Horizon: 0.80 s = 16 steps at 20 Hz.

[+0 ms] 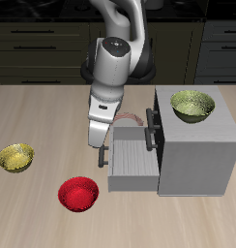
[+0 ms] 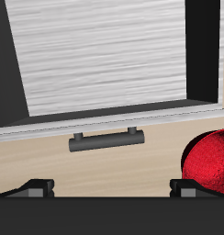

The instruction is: Close the bottom drawer of the white cabinet and place the yellow bowl on the plate

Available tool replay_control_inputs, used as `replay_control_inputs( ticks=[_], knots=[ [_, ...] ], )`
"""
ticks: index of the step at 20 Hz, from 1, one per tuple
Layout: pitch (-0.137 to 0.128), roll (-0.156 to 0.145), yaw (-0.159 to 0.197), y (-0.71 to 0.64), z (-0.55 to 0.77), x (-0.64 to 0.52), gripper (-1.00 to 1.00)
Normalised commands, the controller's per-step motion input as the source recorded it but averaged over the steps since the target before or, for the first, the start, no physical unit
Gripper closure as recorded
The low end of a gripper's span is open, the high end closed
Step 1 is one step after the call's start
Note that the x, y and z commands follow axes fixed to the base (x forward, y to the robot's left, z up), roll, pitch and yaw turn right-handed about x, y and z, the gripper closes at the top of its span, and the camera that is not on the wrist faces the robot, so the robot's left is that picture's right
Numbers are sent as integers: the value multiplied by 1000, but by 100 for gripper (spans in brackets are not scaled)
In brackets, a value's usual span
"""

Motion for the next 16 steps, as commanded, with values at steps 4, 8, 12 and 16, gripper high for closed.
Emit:
replay_control_inputs(
  ticks=[4, 8, 12, 16],
  knots=[
    [74, 6, -3, 37, -318, -83, -100],
    [-16, 20, -19, 48, -216, -64, -100],
    [22, 5, -26, -24, -229, -118, -100],
    [21, -12, -12, -67, -215, -85, -100]
  ],
)
